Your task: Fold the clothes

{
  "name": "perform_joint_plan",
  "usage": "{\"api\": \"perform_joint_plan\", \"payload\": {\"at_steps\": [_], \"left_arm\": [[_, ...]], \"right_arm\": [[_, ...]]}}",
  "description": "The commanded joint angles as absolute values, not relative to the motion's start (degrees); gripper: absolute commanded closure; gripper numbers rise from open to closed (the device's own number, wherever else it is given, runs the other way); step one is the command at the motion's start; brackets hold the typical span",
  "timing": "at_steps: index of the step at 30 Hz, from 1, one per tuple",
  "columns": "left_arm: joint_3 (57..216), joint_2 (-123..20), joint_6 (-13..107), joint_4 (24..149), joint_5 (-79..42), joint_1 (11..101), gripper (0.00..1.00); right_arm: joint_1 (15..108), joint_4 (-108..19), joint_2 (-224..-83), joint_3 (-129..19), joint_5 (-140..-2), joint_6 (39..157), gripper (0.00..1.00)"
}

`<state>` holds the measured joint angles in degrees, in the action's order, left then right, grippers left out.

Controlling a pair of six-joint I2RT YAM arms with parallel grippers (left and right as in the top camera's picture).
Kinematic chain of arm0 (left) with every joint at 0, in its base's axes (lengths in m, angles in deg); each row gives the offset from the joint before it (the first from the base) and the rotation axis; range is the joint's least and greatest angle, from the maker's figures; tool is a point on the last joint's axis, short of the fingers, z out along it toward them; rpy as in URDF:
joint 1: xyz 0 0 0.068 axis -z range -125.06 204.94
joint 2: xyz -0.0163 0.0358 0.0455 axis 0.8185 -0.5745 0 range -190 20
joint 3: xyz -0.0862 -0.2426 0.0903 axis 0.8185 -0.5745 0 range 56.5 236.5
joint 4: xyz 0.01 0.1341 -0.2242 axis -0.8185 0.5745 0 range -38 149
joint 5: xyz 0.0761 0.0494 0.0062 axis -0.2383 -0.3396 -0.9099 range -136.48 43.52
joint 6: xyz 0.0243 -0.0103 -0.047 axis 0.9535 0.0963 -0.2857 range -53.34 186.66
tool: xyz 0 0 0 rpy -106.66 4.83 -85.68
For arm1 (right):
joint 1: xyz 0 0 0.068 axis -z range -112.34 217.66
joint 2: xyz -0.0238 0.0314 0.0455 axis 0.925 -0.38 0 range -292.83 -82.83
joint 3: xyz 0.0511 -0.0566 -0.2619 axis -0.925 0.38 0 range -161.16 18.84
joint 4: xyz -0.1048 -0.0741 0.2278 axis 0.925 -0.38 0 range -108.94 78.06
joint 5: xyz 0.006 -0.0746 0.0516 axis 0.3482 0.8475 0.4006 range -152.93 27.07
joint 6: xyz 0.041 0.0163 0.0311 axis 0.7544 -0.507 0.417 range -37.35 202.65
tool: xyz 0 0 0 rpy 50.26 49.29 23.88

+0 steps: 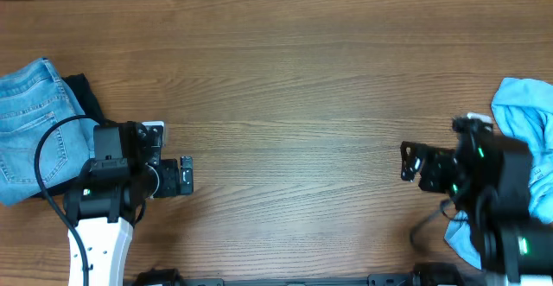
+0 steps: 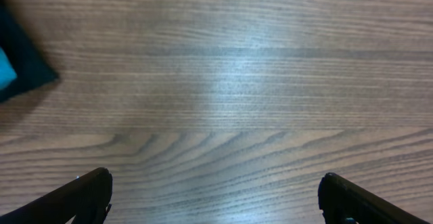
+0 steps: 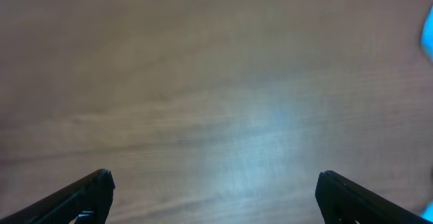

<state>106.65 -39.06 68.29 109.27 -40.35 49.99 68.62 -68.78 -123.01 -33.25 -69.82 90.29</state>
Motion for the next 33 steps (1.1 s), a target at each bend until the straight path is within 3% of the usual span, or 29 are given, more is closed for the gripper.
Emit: {"api": "perform_joint_plan", "payload": {"at_steps": [1,10,16,33], "left_arm": [[106.37,-41.91,67.55,109.14,-40.94,50.07,0.0],[106.37,-47.5,67.55,109.1,-40.94,50.07,0.0],[106.37,-49.82,67.55,108.95,-40.94,50.07,0.0],[106.37,-50.19,67.55,108.92,-40.94,50.07,0.0]], "right_arm": [[67.17,-63.42,-111.67,-27.35,-68.16,89.96,0.0],[66.95,-34.94,-86.38,1.22,-73.19,90.01,0.0],[66.98,-16.43,-82.99,12.6,-72.34,90.05,0.0],[66.98,-16.28,-82.99,18.37,-67.92,90.16,0.0]]}}
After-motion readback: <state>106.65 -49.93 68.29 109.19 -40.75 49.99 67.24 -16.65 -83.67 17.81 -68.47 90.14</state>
